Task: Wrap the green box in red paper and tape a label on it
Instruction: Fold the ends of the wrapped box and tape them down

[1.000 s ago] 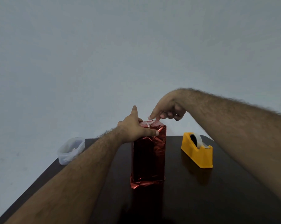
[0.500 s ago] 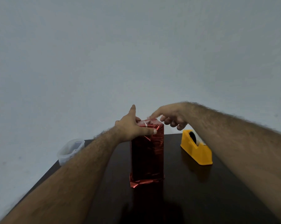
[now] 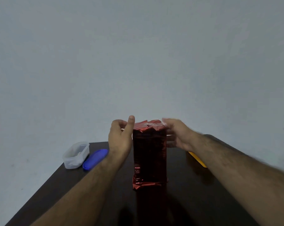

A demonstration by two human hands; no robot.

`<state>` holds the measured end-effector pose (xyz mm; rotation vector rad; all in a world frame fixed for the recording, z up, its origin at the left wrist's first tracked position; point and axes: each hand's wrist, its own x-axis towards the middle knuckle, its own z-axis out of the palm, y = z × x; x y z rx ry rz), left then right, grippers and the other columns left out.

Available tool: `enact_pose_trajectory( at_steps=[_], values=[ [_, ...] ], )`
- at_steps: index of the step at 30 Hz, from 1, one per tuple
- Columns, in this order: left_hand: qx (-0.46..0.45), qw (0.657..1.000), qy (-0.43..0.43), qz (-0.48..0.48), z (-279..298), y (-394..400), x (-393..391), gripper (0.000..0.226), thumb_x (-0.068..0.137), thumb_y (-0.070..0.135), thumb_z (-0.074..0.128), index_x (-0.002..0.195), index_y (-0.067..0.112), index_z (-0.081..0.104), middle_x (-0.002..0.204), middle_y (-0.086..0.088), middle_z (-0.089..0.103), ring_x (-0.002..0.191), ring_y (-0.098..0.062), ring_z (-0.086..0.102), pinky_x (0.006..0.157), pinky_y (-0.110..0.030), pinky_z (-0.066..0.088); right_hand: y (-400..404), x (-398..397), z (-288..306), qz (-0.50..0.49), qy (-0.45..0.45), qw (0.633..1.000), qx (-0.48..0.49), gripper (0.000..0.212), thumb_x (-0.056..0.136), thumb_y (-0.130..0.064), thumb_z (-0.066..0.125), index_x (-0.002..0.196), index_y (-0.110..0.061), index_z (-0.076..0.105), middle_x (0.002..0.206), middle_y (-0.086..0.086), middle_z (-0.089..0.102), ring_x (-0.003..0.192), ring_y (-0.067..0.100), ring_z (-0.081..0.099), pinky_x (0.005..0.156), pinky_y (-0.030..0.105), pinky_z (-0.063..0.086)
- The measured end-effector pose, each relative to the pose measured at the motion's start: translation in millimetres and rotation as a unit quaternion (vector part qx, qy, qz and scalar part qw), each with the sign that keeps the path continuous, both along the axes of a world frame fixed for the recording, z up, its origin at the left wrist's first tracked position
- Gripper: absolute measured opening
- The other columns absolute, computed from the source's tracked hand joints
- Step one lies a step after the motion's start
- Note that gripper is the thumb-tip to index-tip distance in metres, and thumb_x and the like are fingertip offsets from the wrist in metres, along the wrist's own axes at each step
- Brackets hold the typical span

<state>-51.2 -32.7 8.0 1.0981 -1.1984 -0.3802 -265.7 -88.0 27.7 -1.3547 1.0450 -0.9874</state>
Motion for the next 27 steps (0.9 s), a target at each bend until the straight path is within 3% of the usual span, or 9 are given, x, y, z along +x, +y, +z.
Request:
enact_pose_trajectory(
  at_steps=[4, 6, 8, 11, 15, 18, 20, 24, 27],
  values=[
    [-0.087, 0.996, -0.030, -0.007, -19, 17, -13, 0.049, 0.087, 0.072, 0.066, 0.097, 0.025, 0.059, 0.089, 0.005, 0.065, 0.077, -0.010, 0.061, 0.065, -0.027, 0.052, 9, 8, -8, -0.052, -0.012, 0.997, -0.053, 0.029, 0.093, -0.046, 0.068, 0.100, -0.021, 0.080, 0.100, 0.002, 0.080, 0.098, 0.023, 0.074, 0.093, 0.045, 0.059],
    [-0.034, 0.998, -0.039, -0.044, -22, 19, -18, 0.079, 0.073, 0.080, 0.074, 0.131, 0.029, 0.057, 0.114, 0.015, 0.066, 0.098, -0.003, 0.066, 0.079, -0.024, 0.056, 16, 12, -9, -0.100, -0.043, 0.991, -0.076, 0.032, 0.088, -0.049, 0.076, 0.103, -0.022, 0.082, 0.099, 0.000, 0.081, 0.098, 0.023, 0.076, 0.080, 0.038, 0.059],
    [0.026, 0.997, -0.055, -0.054, -22, 18, -23, 0.106, 0.077, 0.066, 0.083, 0.162, 0.029, 0.031, 0.141, 0.024, 0.053, 0.127, 0.000, 0.056, 0.104, -0.027, 0.049, 20, 16, -13, -0.155, -0.064, 0.980, -0.104, 0.044, 0.080, -0.057, 0.083, 0.097, -0.016, 0.081, 0.092, -0.003, 0.082, 0.092, 0.020, 0.076, 0.074, 0.033, 0.051],
    [-0.015, 0.997, -0.070, 0.029, -27, 22, -33, 0.096, 0.092, 0.048, 0.078, 0.166, 0.022, 0.023, 0.162, 0.010, 0.042, 0.148, -0.010, 0.041, 0.118, -0.031, 0.037, 25, 21, -18, -0.178, -0.067, 0.974, -0.126, 0.071, 0.069, -0.073, 0.084, 0.092, -0.006, 0.077, 0.091, 0.002, 0.081, 0.092, 0.023, 0.076, 0.076, 0.037, 0.057],
    [-0.061, 0.998, -0.027, -0.021, -32, 43, -50, 0.078, 0.078, 0.055, 0.085, 0.141, 0.038, 0.042, 0.118, 0.031, 0.061, 0.110, 0.016, 0.060, 0.093, -0.019, 0.055, 35, 26, -22, -0.135, -0.082, 0.974, -0.163, 0.059, 0.083, -0.058, 0.082, 0.092, -0.001, 0.072, 0.088, 0.006, 0.079, 0.085, 0.025, 0.076, 0.076, 0.040, 0.063],
    [-0.021, 0.998, 0.005, -0.055, -29, 31, -47, 0.131, 0.061, 0.049, 0.100, 0.160, 0.041, 0.015, 0.136, 0.028, 0.053, 0.117, 0.006, 0.062, 0.103, -0.028, 0.054, 41, 22, -25, -0.104, -0.059, 0.957, -0.266, 0.019, 0.095, -0.025, 0.078, 0.089, -0.008, 0.072, 0.078, 0.007, 0.073, 0.070, 0.019, 0.069, 0.068, 0.038, 0.059],
    [-0.007, 0.998, 0.021, -0.064, -24, 16, -36, 0.138, 0.058, 0.037, 0.103, 0.159, 0.048, 0.010, 0.153, 0.015, 0.045, 0.128, -0.010, 0.060, 0.107, -0.042, 0.055, 41, 16, -28, -0.101, -0.014, 0.921, -0.377, 0.005, 0.093, -0.011, 0.074, 0.090, -0.013, 0.071, 0.077, 0.005, 0.072, 0.066, 0.021, 0.069, 0.060, 0.036, 0.057],
    [0.005, 0.992, 0.043, -0.118, -16, -13, -8, 0.121, 0.069, 0.010, 0.091, 0.158, 0.046, 0.017, 0.159, 0.008, 0.040, 0.118, -0.015, 0.066, 0.095, -0.042, 0.061, 25, -4, -28, -0.193, 0.121, 0.789, -0.570, 0.024, 0.080, -0.020, 0.074, 0.096, -0.023, 0.058, 0.086, -0.010, 0.061, 0.070, 0.017, 0.058, 0.060, 0.025, 0.048],
    [0.013, 0.980, 0.073, -0.183, -10, -37, 4, 0.101, 0.071, 0.014, 0.074, 0.157, 0.035, 0.025, 0.149, 0.000, 0.052, 0.124, -0.026, 0.065, 0.080, -0.031, 0.062, -2, -4, -10, -0.186, 0.153, 0.810, -0.535, 0.051, 0.072, -0.023, 0.084, 0.117, -0.025, 0.060, 0.117, -0.012, 0.060, 0.100, 0.012, 0.058, 0.081, 0.018, 0.044]
  ],
)
